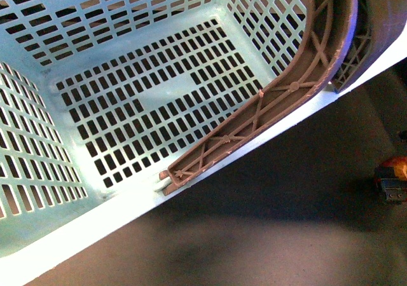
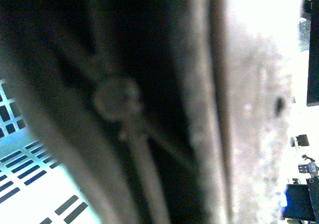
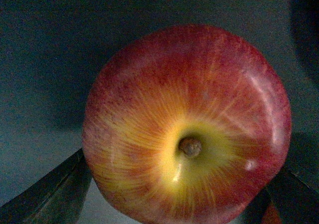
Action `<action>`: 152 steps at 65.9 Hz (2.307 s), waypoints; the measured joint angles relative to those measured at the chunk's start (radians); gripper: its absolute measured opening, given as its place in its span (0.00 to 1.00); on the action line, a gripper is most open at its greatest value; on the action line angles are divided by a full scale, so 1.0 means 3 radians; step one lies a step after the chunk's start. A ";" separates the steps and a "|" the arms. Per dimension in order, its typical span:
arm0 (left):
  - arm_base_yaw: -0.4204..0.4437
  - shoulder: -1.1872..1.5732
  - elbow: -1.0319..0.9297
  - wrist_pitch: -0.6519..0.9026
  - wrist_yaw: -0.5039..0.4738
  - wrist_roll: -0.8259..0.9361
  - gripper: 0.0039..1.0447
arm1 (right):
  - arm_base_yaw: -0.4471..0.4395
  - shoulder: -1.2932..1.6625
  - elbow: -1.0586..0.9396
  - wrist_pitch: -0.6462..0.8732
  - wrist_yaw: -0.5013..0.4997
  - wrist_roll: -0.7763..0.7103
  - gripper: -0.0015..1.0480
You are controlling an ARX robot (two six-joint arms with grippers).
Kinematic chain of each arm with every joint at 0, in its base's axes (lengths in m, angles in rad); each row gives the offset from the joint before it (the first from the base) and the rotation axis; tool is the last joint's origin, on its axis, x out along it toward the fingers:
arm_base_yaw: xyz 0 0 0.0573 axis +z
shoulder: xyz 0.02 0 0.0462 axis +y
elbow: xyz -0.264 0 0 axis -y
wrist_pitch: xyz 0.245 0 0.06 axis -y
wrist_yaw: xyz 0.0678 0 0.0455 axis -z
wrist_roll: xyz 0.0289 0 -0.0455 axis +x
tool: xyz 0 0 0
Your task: Pick apple with right arm and hold basket with left
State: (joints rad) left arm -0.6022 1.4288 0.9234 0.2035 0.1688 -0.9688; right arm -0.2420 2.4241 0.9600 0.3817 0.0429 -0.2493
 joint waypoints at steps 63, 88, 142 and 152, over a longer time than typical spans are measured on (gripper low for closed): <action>0.0000 0.0000 0.0000 0.0000 0.0004 0.0000 0.13 | -0.0034 -0.0710 -0.0539 0.0290 -0.0521 -0.0196 0.74; 0.0000 0.0000 0.0000 0.0000 -0.0003 0.0000 0.13 | -0.0379 -0.2808 -0.1230 -0.0417 -0.1385 -0.0533 0.74; 0.0000 0.0000 0.0000 0.0000 0.0009 -0.0001 0.13 | 0.1710 -0.4199 -0.0554 -0.0964 -0.0656 0.0617 0.73; 0.0000 0.0000 0.0000 0.0000 -0.0001 0.0000 0.13 | 0.2005 -0.3816 -0.0449 -0.0835 -0.0367 0.0675 0.73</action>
State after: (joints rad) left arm -0.6022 1.4288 0.9234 0.2035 0.1684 -0.9688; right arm 0.3595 1.2793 0.8253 0.1310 -0.0673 -0.0467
